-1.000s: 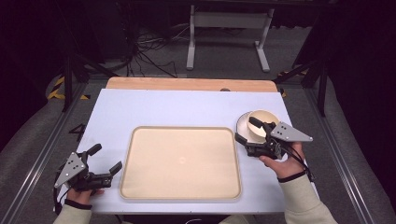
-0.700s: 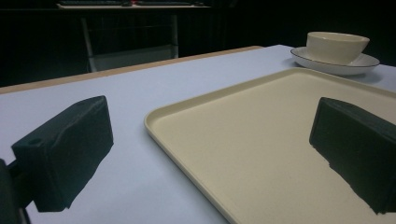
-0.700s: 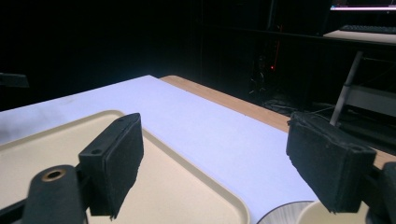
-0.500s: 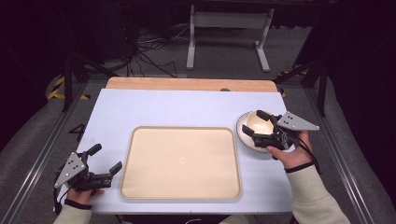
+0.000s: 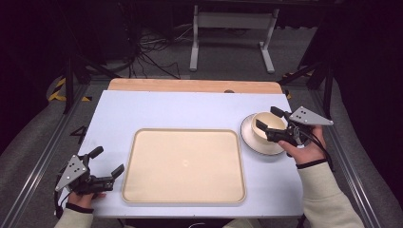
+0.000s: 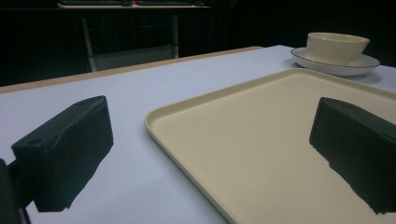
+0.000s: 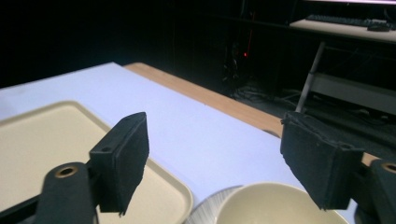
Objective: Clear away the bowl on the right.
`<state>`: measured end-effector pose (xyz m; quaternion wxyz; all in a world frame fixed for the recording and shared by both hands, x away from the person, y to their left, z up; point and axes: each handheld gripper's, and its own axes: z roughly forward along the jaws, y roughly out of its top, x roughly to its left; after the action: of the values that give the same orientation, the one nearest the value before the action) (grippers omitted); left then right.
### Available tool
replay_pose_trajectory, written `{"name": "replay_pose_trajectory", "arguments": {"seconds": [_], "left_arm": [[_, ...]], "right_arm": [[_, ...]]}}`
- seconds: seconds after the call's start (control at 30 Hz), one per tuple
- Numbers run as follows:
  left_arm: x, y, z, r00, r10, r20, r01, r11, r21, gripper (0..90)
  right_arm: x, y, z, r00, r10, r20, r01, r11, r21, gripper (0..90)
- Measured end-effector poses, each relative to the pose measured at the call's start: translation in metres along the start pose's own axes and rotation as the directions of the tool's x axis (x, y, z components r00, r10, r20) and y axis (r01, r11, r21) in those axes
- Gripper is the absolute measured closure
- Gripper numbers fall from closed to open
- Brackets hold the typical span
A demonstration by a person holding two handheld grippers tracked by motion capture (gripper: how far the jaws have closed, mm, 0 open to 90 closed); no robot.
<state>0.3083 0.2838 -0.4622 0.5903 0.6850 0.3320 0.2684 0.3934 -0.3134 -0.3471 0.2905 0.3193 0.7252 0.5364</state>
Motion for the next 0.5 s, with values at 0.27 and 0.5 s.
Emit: {"name": "replay_pose_trajectory", "arguments": {"seconds": [0.27,0.5], "left_arm": [[0.0,0.0,0.0,1.0,-0.002,-0.001,0.002,1.0,0.001,0.2],[0.0,0.0,0.0,1.0,0.002,0.001,-0.002,1.0,0.003,0.2]], "right_arm": [[-0.012,-0.003,0.002,0.9977,0.011,0.067,-0.021,0.99,0.137,24.6],[-0.016,-0.001,0.003,0.9979,-0.042,0.05,0.028,0.965,0.26,37.9]]}}
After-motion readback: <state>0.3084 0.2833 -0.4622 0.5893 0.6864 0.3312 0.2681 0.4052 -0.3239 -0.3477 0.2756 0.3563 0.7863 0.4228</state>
